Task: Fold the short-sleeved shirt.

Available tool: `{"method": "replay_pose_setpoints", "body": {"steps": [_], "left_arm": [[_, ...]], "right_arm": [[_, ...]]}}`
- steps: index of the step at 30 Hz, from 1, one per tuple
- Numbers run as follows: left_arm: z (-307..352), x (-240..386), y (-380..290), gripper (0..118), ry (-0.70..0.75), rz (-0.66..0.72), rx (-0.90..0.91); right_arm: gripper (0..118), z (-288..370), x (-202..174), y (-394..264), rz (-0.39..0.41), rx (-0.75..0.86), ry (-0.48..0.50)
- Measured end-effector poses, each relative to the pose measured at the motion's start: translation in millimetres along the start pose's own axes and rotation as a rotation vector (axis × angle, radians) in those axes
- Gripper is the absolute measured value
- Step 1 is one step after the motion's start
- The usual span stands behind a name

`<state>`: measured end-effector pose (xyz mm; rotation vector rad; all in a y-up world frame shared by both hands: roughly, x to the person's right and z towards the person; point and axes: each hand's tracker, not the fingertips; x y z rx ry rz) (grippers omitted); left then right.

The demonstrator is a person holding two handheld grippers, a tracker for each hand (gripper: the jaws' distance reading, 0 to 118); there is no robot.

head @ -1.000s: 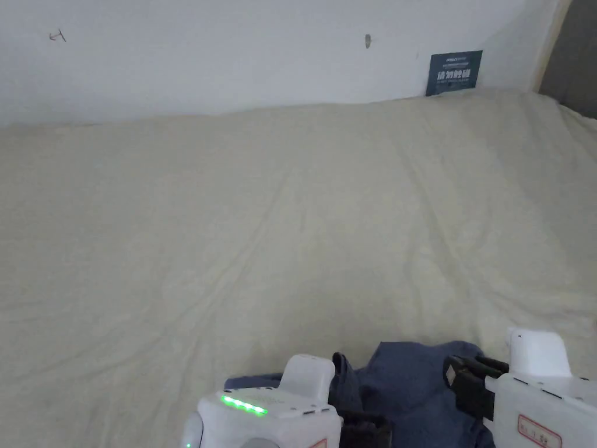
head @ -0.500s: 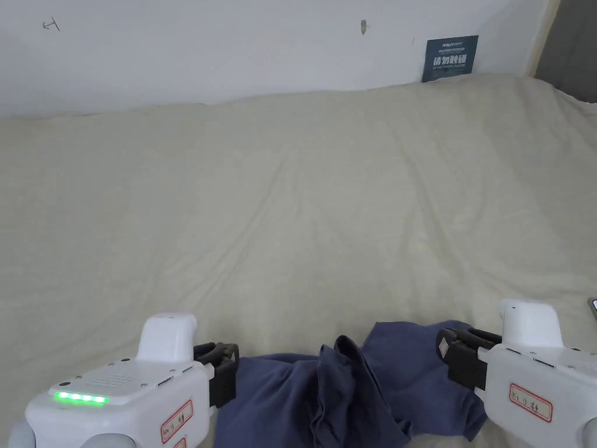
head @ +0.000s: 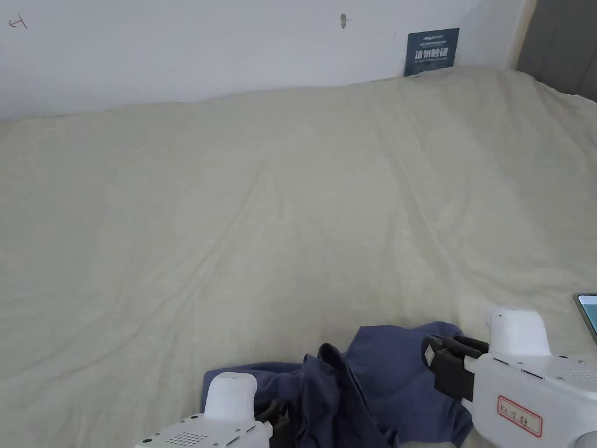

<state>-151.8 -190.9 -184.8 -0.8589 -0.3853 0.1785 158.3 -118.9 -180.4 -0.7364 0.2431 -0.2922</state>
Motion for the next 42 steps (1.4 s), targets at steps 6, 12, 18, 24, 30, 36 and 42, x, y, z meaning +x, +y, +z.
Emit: {"method": "replay_pose_setpoints", "body": {"steps": [6,12,18,24,30,36,42], "left_arm": [[-7,26,7,0,-0.037,-0.07,-0.019],[-40,67,15,0,-0.121,-0.127,-0.066],[-57,92,26,0,-0.226,-0.108,-0.07],[-54,102,31,0,-0.25,-0.17,-0.081],[-13,68,33,0,-0.237,-0.076,-0.025],[38,13,25,64,-0.15,0.002,0.006],[72,-48,-3,114,-0.038,0.139,0.045]], "right_arm": [[5,-3,4,0,-0.003,-0.005,0.002],[5,-4,13,0,-0.03,-0.008,-0.001],[5,1,19,3,-0.021,-0.003,-0.009],[5,7,20,7,-0.03,0.015,-0.014],[5,7,12,6,-0.002,0.011,-0.008],[5,5,-9,1,0.03,-0.003,0.005],[5,3,-31,-2,0.058,-0.016,0.021]]}}
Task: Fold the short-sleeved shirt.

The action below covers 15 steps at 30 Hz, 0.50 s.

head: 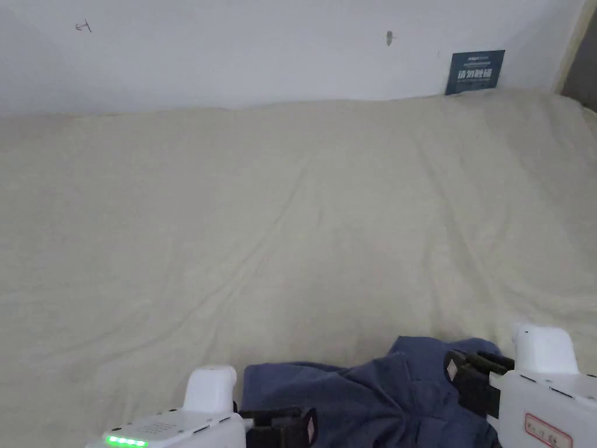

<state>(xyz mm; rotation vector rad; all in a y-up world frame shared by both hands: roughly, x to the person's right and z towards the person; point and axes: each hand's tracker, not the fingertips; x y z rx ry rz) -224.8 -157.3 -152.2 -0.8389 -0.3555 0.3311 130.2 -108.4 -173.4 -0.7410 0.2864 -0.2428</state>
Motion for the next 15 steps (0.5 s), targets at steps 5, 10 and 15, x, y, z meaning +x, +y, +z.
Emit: {"method": "replay_pose_setpoints", "body": {"steps": [5,10,15], "left_arm": [[6,-34,-7,114,0.067,0.068,-0.022],[-16,-42,-9,105,0.098,0.04,-0.076],[-45,-36,-12,103,0.081,-0.019,-0.116]], "right_arm": [[5,-5,-17,-1,0.023,-0.014,0.012],[5,-11,-32,-3,0.054,-0.025,0.032],[5,-16,-35,-5,0.062,-0.044,0.038]]}}
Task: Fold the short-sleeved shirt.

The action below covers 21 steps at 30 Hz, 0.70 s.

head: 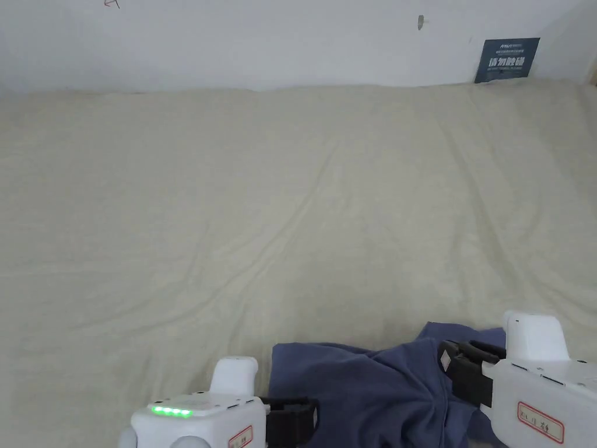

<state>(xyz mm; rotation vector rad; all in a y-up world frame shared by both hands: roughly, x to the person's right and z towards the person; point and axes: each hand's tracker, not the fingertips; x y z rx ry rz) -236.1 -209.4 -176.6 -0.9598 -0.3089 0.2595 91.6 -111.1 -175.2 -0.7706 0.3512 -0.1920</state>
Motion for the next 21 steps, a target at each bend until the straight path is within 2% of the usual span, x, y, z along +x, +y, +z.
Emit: {"method": "replay_pose_setpoints", "body": {"steps": [2,7,10,13,14,15,16,17,19,20,21], "left_arm": [[-8,-6,-2,105,0.0,-0.003,0.005],[-11,-12,-4,106,-0.051,0.091,0.065],[-15,-5,-5,105,-0.031,0.054,0.068],[-19,7,-5,102,-0.005,0.076,0.086],[-17,11,-3,92,0.004,0.055,0.088],[-15,12,-3,72,-0.009,0.003,0.101],[-15,13,-3,65,0.0,0.003,0.091],[-17,11,-2,62,0.021,0.009,0.076],[-13,3,-1,52,-0.014,0.058,0.08],[-9,2,0,42,-0.014,0.062,0.086],[-8,0,-1,25,-0.014,0.058,0.093]], "right_arm": [[5,0,1,0,0.003,-0.004,-0.002],[5,-1,7,-1,0.005,-0.014,-0.005],[5,-3,9,-1,-0.003,-0.018,-0.008],[5,-7,10,-3,-0.017,-0.024,-0.003],[5,-8,10,-4,-0.017,-0.027,-0.003],[5,-9,10,-4,-0.013,-0.03,0.001],[5,-9,9,-5,-0.011,-0.032,0.002],[5,-10,9,-5,-0.01,-0.034,0.005],[5,-11,7,-6,-0.013,-0.039,0.01],[5,-12,7,-6,-0.012,-0.04,0.012],[5,-12,7,-6,-0.011,-0.04,0.013]]}}
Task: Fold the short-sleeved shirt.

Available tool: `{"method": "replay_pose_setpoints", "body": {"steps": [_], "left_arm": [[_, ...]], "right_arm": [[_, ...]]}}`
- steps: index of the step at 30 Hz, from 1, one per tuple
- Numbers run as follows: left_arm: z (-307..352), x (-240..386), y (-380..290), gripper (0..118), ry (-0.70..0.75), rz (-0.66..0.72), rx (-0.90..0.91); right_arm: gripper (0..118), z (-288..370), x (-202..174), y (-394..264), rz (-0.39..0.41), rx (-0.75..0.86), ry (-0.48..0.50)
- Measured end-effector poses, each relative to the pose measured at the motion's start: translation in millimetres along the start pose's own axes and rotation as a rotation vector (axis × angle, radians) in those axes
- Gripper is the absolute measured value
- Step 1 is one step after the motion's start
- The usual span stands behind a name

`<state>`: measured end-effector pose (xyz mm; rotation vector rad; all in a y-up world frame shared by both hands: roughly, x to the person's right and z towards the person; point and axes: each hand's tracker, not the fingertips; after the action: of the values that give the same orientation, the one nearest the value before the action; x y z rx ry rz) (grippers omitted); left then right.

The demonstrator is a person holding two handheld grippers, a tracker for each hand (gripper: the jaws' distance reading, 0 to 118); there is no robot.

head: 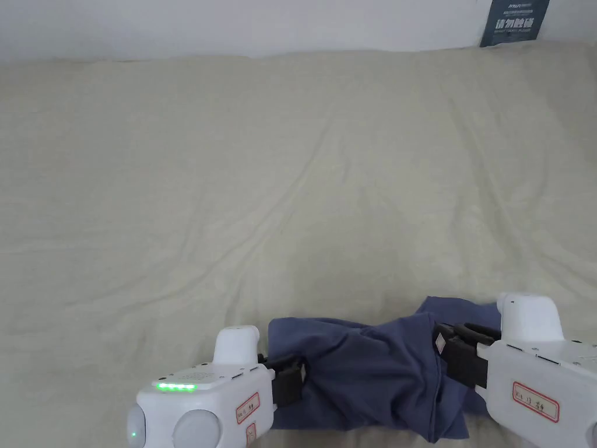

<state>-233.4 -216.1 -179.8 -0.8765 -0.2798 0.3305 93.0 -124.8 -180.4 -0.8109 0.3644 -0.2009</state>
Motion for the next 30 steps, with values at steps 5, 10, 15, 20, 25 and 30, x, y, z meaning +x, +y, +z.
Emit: {"method": "replay_pose_setpoints", "body": {"steps": [5,10,15,20,25,30], "left_arm": [[2,-6,2,14,-0.055,0.037,0.0],[11,-5,5,14,-0.06,0.034,0.019],[26,-19,11,13,-0.084,0.087,0.058],[53,-49,17,13,-0.02,0.141,0.111],[93,-83,15,13,0.125,0.12,0.12],[133,-99,20,13,0.172,0.124,0.135]], "right_arm": [[5,0,-1,2,0.004,0.001,0.001],[5,2,1,4,0.005,0.005,-0.006],[5,6,4,6,-0.001,0.01,-0.015],[5,8,8,7,-0.011,0.018,-0.026],[5,8,10,8,-0.013,0.017,-0.025],[5,6,10,8,-0.019,0.021,-0.022]]}}
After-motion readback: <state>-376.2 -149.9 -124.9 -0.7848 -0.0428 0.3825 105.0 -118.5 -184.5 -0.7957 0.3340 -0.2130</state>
